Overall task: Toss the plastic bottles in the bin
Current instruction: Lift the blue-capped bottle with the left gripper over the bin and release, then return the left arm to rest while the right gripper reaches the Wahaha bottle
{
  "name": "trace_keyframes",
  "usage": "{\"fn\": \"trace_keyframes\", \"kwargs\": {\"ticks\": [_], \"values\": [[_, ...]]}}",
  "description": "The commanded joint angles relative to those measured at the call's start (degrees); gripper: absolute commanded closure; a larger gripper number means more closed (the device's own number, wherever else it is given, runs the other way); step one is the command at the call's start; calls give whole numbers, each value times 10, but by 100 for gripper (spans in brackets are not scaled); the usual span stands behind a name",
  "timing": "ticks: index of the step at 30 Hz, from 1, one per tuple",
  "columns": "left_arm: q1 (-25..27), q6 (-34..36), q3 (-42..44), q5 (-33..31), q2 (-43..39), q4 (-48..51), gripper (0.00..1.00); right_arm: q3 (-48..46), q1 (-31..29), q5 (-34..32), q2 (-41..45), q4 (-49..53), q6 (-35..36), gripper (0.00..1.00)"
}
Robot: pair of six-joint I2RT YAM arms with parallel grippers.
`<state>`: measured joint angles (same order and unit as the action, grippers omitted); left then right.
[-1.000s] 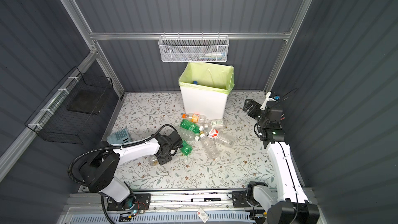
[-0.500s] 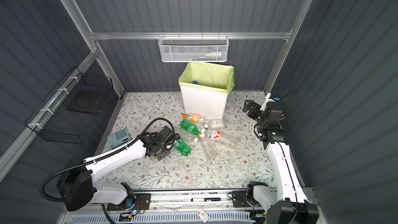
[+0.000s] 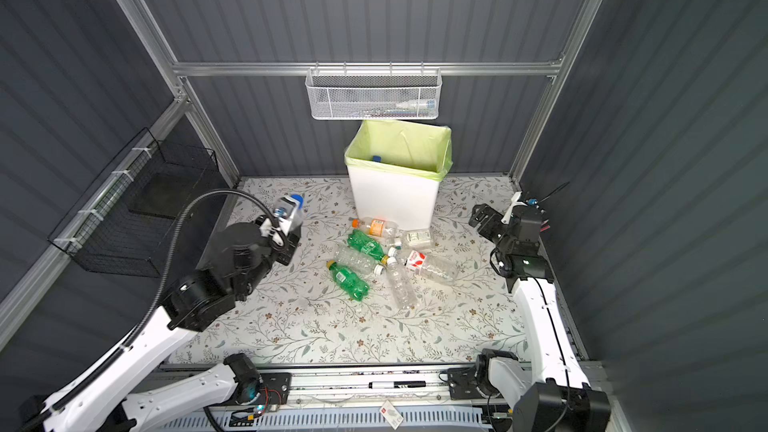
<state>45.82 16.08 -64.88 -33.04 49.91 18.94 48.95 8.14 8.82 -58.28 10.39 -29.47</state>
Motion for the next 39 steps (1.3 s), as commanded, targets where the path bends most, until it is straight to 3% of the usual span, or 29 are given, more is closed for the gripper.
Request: {"fn": "trace_keyframes", "kwargs": {"ticks": [1,6,11,14,15,18,20,24,28,39], "values": [[1,56,-17,19,0,-259,47,-2,7,5,22,-1,-1,1],[1,53,-129,112,155,-345,45,-6,12,8,44,3,-5,1],[-11,-50,-306,223,379,-371,42,-10,13,17,60,6,-11,1],[-32,-157,-490,280,538,-243,30,-12,12,36,65,9,-10,1],[-37,-183,-569,296,591,-177,20,-9,12,42,67,18,-4,1],[-41,-217,-748,292,691,-4,2,0,12,33,80,54,12,1],[-40,-218,-709,276,668,-38,0,-6,13,23,96,62,18,1],[-39,-231,-482,229,545,-248,0,-23,12,23,115,78,25,1],[-40,-234,-457,222,510,-203,0,-22,11,25,110,105,49,1],[-39,-245,-339,197,430,-190,0,-16,9,26,94,116,64,1]]}}
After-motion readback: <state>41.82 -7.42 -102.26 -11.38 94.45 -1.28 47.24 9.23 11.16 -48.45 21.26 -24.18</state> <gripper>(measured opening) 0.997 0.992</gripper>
